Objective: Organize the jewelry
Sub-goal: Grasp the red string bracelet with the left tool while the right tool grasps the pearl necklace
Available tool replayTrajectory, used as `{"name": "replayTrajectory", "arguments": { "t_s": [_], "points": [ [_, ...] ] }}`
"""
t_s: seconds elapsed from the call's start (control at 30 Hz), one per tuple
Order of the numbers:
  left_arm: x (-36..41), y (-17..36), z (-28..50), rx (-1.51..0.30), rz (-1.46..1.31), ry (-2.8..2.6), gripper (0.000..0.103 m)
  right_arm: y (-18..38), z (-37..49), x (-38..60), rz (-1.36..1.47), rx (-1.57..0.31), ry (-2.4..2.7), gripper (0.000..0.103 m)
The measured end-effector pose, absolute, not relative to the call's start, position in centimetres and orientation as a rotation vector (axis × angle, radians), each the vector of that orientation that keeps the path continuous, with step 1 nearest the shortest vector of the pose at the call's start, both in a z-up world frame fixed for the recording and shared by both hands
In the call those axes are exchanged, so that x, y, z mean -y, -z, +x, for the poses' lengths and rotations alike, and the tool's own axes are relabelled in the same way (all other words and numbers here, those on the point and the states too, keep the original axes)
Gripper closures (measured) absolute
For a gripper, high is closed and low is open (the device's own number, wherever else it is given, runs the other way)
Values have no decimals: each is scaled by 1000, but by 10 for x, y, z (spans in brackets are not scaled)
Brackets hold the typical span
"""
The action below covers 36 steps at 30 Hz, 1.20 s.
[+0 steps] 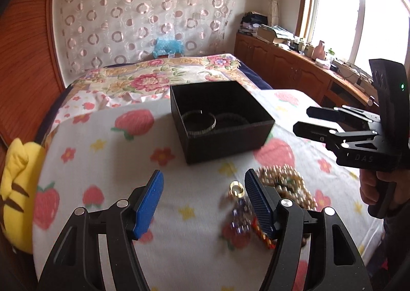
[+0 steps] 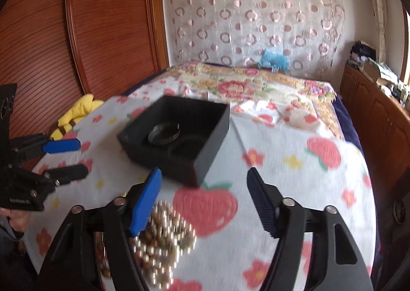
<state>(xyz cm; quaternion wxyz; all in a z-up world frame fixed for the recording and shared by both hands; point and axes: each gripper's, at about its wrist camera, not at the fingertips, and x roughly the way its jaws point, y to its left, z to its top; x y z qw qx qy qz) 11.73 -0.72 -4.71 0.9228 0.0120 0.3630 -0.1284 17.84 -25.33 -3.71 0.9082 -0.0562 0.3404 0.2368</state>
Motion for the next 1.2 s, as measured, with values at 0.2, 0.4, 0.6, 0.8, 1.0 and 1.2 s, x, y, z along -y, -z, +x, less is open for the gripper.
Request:
{"name": "replayTrajectory", "arguments": {
  "t_s": [0.2,0.4,0.6,0.8,1.0,1.2],
  "points": [
    [8,54,90,-742,24,258,40,59,152,257,-130,-756,-493,59],
    [11,54,69,-727,33,257,40,80,139,261,-142,-809,-505,71],
    [18,59,61,-740,52,263,40,90,135,257,-132,-849,-541,75],
    [23,70,57,-767,54,278,40,94,137,249,-218,-858,-462,84],
    [27,79,62,-798,32,308,41,95,141,258,-205,-860,-448,84],
    [37,88,71,-847,6,350,64,95,140,255,-217,-859,-447,84]
  ]
}}
